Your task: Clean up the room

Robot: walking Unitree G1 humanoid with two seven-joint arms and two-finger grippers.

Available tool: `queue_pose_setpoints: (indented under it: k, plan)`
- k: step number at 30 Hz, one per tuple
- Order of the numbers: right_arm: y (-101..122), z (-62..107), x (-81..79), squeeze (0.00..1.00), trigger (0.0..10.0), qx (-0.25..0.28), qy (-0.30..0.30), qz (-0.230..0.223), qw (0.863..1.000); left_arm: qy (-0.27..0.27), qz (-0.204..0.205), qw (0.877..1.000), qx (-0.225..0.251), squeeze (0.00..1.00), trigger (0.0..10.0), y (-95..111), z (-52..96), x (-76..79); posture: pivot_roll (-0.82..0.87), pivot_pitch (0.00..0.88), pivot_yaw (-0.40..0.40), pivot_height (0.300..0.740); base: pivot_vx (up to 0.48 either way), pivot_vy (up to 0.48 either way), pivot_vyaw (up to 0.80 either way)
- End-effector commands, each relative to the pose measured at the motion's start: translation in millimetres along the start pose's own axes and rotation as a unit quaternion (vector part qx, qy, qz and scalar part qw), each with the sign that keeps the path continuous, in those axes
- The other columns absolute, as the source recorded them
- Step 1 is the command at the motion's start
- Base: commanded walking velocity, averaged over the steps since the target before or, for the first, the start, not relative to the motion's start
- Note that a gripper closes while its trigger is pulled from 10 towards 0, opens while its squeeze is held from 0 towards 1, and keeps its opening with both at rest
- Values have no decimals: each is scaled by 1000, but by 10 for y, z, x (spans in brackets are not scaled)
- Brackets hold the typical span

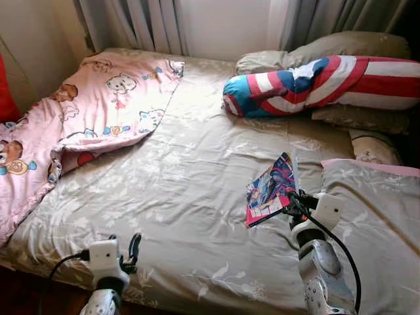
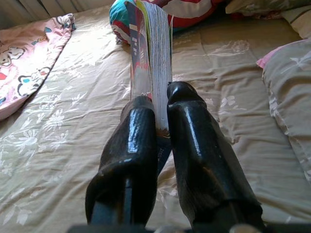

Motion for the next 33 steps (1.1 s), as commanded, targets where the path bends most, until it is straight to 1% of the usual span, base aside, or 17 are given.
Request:
queue_pose_setpoints:
  k: [1, 3, 6, 9, 11, 15, 18, 25, 28, 33]
  plan:
    - [93, -17, -36, 0, 10000, 17, 6, -1, 1000, 5, 6, 1000, -5, 0, 10000, -10, 18, -14, -20, 86, -7, 740, 0, 0, 0]
    - [104, -23, -41, 0, 10000, 19, 7, -2, 1000, 2, 9, 1000, 4, 0, 10000, 64, -11, 0, -20, 78, -5, 735, 0, 0, 0]
    - [121, -30, -61, 0, 10000, 26, 10, -6, 1000, 1, 7, 1000, 5, 0, 10000, 99, -56, -13, -26, 71, -2, 720, 0, 0, 0]
    - [123, -28, -64, 0, 10000, 28, 11, -6, 1000, 3, 6, 1000, 5, 0, 10000, 112, -58, -23, -26, 70, -1, 710, 0, 0, 0]
    - [152, -16, -61, 0, 10000, 41, 12, -11, 999, 4, 8, 1000, 6, 0, 10000, 185, -59, -29, -18, 76, -1, 710, 0, 0, 0]
    - [140, -18, -56, 0, 10000, 37, 11, -10, 999, 5, 9, 1000, 8, 0, 10000, 228, -67, -31, -19, 91, -3, 710, 0, 0, 0]
    - [93, -25, -56, 0, 10000, 22, 8, -7, 1000, 5, 10, 1000, 10, 0, 10000, 259, -74, -34, -14, 110, -2, 705, 0, 0, 0]
    - [75, -2, -40, 0, 10000, 26, 5, -7, 1000, 4, 9, 1000, 3, 0, 10000, 275, -72, -49, -10, 132, -1, 665, 0, 0, 0]
    - [109, 11, -53, 0, 10000, 40, 9, -10, 999, 4, 10, 1000, 1, 0, 10000, 276, -71, -50, -11, 140, 0, 665, 0, 0, 0]
    - [101, 15, -51, 0, 10000, 36, 5, -11, 999, 1, 10, 1000, 1, 0, 10000, 301, -75, -39, -8, 148, 3, 665, 0, 0, 0]
Point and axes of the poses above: a point about 5 cm out from each wrist's last joint towards the gripper, its own z axis pointing back from the gripper into the wrist, its own y axis along the axis of the wrist's last joint, x = y × z, the point moved 6 cm from there along -z, pointing out of the wrist towards the gripper, and after that the axes turned 9 degrees about -z, right-handed, at the moved point
